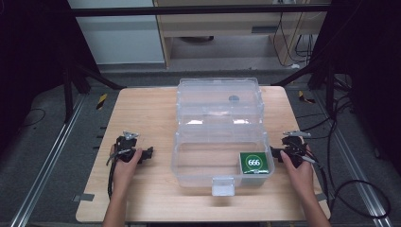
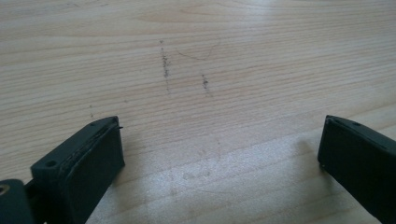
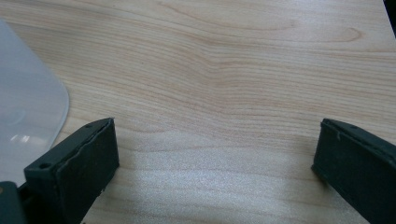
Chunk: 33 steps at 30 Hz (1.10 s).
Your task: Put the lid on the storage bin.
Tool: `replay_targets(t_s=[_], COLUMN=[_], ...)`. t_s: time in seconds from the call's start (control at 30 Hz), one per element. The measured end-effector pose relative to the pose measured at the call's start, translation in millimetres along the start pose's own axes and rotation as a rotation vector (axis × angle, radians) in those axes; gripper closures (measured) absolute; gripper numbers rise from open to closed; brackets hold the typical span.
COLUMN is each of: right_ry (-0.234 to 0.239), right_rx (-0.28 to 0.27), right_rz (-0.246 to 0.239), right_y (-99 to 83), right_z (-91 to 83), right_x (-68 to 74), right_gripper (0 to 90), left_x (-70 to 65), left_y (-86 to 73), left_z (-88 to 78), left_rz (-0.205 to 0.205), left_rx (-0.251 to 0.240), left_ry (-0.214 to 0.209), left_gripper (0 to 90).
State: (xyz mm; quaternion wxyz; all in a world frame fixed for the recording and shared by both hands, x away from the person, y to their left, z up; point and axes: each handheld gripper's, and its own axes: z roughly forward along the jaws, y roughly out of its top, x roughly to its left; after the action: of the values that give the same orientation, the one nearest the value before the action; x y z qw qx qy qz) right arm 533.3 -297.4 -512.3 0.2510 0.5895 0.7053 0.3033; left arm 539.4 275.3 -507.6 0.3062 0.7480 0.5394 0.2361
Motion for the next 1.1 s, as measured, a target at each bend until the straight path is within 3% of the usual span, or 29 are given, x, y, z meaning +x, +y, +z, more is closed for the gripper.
replay_targets(t_s=[0.07,0.2,0.27,0.33,0.37,0.4,0.47,0.5,0.53,0.57,0.6,0.63,0.67,0.7,0.73,0.77,0.8,0.87,0.9,0.93,1.0,1.1], right_ry=[0.001,0.017,0.031,0.052,0.052,0.084,0.096,0.096,0.073,0.052,0.051,0.051,0.044,0.046,0.046,0.046,0.044,0.077,0.084,0.085,0.086,0.092], right_rx=[0.000,0.002,0.002,0.000,0.000,0.028,0.048,0.048,0.045,0.046,0.052,0.052,0.048,0.050,0.046,0.046,0.048,0.038,0.041,0.041,0.046,0.049], right_rz=[-0.002,-0.016,-0.032,-0.053,-0.053,-0.092,-0.158,-0.158,-0.202,-0.273,-0.302,-0.302,-0.328,-0.391,-0.406,-0.406,-0.426,-0.497,-0.523,-0.547,-0.589,-0.650], right_y=[0.1,1.8,2.9,3.1,3.1,6.1,11.1,11.1,13.9,22.0,26.2,26.2,29.5,39.4,42.3,42.3,46.0,55.7,58.9,62.7,72.3,89.8], right_z=[0.1,1.6,2.9,3.2,3.2,2.5,-3.9,-3.9,-10.1,-27.3,-36.0,-36.0,-42.0,-60.8,-66.7,-66.7,-75.0,-97.6,-103.9,-109.7,-119.5,-132.7], right_x=[-0.2,-0.9,-0.9,-2.5,-2.5,-5.0,-6.8,-6.8,-6.5,-5.3,-4.7,-4.7,-4.2,-1.6,-0.2,-0.2,1.9,10.0,12.2,13.9,16.4,21.2], right_gripper=[0.3,0.3,0.3,0.3,0.3,2.8,11.4,11.4,7.4,10.5,10.9,10.9,11.1,16.0,16.8,16.8,21.3,27.2,28.9,28.9,32.3,37.1], left_x=[-1.6,-5.7,-12.2,-19.1,-19.1,-28.0,-37.5,-37.5,-43.2,-50.7,-53.0,-53.0,-57.7,-64.8,-68.7,-68.7,-73.9,-81.7,-81.7,-86.2,-89.0,-101.6], left_y=[-0.7,1.2,7.3,13.9,13.9,20.7,25.5,25.5,26.8,27.9,28.5,28.5,29.6,30.9,31.5,31.5,32.5,36.1,36.1,40.8,43.3,52.4], left_z=[-2.0,-6.2,-15.7,-23.8,-23.8,-34.3,-48.0,-48.0,-56.3,-67.5,-71.2,-71.2,-76.6,-82.9,-86.6,-86.6,-92.5,-106.1,-106.1,-116.0,-120.8,-137.9], left_rz=[0.015,0.061,0.103,0.142,0.142,0.196,0.257,0.257,0.274,0.306,0.316,0.316,0.343,0.395,0.426,0.426,0.458,0.494,0.494,0.502,0.505,0.574], left_rx=[-0.005,-0.013,-0.077,-0.102,-0.102,-0.111,-0.125,-0.125,-0.136,-0.121,-0.111,-0.111,-0.095,-0.075,-0.065,-0.065,-0.049,-0.051,-0.051,-0.072,-0.072,-0.072], left_ry=[-0.021,-0.025,-0.031,-0.040,-0.040,-0.071,-0.097,-0.097,-0.115,-0.153,-0.163,-0.163,-0.182,-0.197,-0.202,-0.202,-0.216,-0.227,-0.227,-0.260,-0.280,-0.304], left_gripper=[2.5,3.6,3.6,3.6,3.5,3.4,3.4,3.4,3.4,4.1,5.2,5.6,5.6,5.6,5.6,5.6,5.6,6.1,6.1,6.0,5.9,5.7])
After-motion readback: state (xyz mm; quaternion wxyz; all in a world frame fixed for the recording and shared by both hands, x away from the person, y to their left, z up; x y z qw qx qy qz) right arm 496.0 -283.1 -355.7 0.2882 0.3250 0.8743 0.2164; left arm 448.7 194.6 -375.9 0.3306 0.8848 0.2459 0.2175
